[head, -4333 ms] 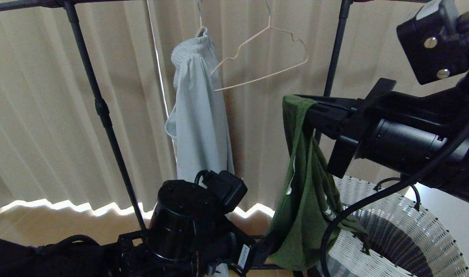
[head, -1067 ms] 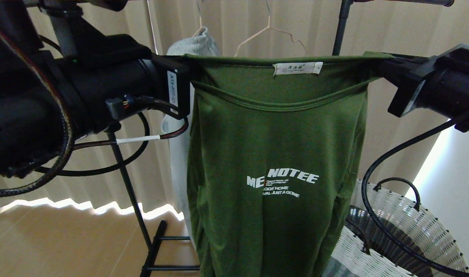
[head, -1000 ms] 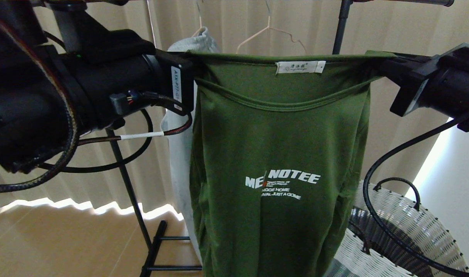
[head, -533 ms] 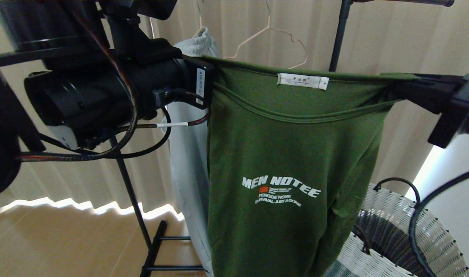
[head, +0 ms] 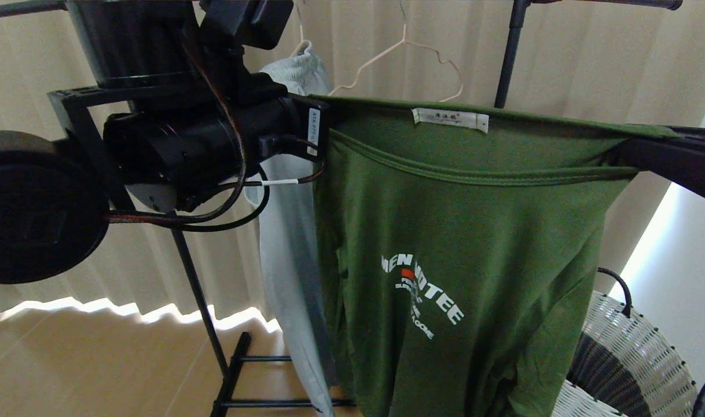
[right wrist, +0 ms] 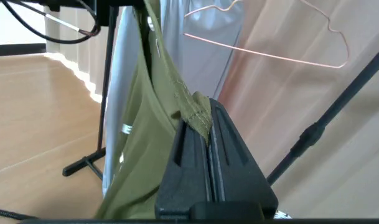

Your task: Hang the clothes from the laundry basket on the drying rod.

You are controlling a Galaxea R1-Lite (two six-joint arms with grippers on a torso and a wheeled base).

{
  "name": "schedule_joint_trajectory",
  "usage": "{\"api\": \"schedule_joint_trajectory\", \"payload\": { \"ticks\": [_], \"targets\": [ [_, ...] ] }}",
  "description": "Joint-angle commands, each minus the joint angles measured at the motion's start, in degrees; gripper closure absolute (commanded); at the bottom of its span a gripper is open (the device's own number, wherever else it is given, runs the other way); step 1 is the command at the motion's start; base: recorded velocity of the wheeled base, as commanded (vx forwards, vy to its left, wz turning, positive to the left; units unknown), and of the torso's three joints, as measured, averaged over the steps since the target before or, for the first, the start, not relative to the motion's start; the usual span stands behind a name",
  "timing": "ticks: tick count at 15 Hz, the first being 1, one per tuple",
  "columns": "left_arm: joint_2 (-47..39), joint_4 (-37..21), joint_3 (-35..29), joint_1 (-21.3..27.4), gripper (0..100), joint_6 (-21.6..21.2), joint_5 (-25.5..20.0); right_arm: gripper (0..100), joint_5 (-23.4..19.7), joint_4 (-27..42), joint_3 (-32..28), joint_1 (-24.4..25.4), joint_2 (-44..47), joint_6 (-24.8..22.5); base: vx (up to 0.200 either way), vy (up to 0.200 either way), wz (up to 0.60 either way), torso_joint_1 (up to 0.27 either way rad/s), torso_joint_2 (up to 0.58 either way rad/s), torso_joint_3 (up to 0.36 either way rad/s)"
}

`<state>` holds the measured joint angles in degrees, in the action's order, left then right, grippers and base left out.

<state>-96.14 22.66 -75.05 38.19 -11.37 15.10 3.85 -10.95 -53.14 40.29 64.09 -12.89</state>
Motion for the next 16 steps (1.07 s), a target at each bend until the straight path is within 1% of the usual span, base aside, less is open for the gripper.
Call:
{"api": "schedule_joint_trajectory", "payload": {
  "ticks": [1, 2, 3, 4, 6, 7, 8, 9, 10, 11, 12, 13, 14, 16],
  "targets": [
    [2.80, 0.01, 3.06, -0.58, 100, 0.04, 1.68, 100, -0.25, -0.39, -0.12, -5.31, 2.62, 0.05, 0.000, 0.000, 0.00, 0.000, 0.00, 0.000],
    [4.03, 0.01, 4.64, -0.84, 100, 0.04, 1.60, 100, -0.25, -0.65, -0.47, -6.63, 3.68, 0.23, 0.000, 0.000, 0.00, 0.000, 0.00, 0.000],
    [6.31, -0.25, 6.93, -1.10, 100, 0.04, 1.51, 100, -0.25, -2.59, -1.27, -8.47, 5.70, 1.02, 0.000, 0.000, 0.00, 0.000, 0.00, 0.000],
    [7.98, -0.34, 7.90, -1.28, 100, -0.05, 1.16, 100, -0.34, -4.70, -1.70, -9.53, 7.11, 1.28, 0.000, 0.000, 0.00, 0.000, 0.00, 0.000],
    [11.23, -2.27, 9.04, -1.02, 100, -0.05, 0.80, 100, -0.34, -9.00, -2.23, -10.06, 10.36, 1.90, 0.000, 0.000, 0.00, 0.000, 0.00, 0.000],
    [13.17, -4.73, 9.39, -0.66, 100, -0.05, -0.07, 100, -0.34, -10.94, -2.58, -10.06, 12.03, 3.22, 0.000, 0.000, 0.00, 0.000, 0.00, 0.000],
    [13.17, -4.73, 9.39, -0.66, 100, -0.05, -0.07, 100, -0.34, -10.94, -2.58, -10.06, 12.03, 3.22, 0.000, 0.000, 0.00, 0.000, 0.00, 0.000],
    [16.77, -9.83, 9.74, 0.30, 100, -0.05, -3.59, 100, -0.42, -14.63, -4.34, -10.06, 15.72, 4.62, 0.000, 0.000, 0.00, 0.000, 0.00, 0.000],
    [19.49, -13.17, 10.27, 0.48, 100, -0.40, -6.40, 100, -0.51, -18.06, -6.10, -10.06, 18.97, 6.03, 0.000, 0.000, 0.00, 0.000, 0.00, 0.000],
    [19.58, -13.26, 10.36, 0.48, 100, -0.40, -6.49, 100, -0.51, -18.23, -6.19, -10.06, 19.15, 6.21, 0.000, 0.000, 0.00, 0.000, 0.00, 0.000],
    [22.57, -13.52, 12.82, 0.48, 100, -1.02, -10.89, 100, -0.86, -22.19, -7.33, -10.06, 21.96, 8.40, 0.000, 0.000, 0.00, 0.000, 0.00, 0.000],
    [23.27, -13.43, 13.43, 0.48, 100, -1.02, -12.12, 100, -1.65, -23.07, -7.33, -10.06, 22.49, 8.58, 0.000, 0.000, 0.00, 0.000, 0.00, 0.000],
    [24.42, -13.26, 14.22, 0.57, 100, -1.02, -16.25, 100, -4.82, -25.00, -7.51, -10.06, 23.28, 8.75, 0.000, 0.000, 0.00, 0.000, 0.00, 0.000],
    [24.86, -13.08, 14.31, 0.57, 100, -1.02, -20.11, 100, -6.40, -25.44, -7.59, -10.06, 23.45, 8.67, 0.000, 0.000, 0.00, 0.000, 0.00, 0.000]
  ]
}}
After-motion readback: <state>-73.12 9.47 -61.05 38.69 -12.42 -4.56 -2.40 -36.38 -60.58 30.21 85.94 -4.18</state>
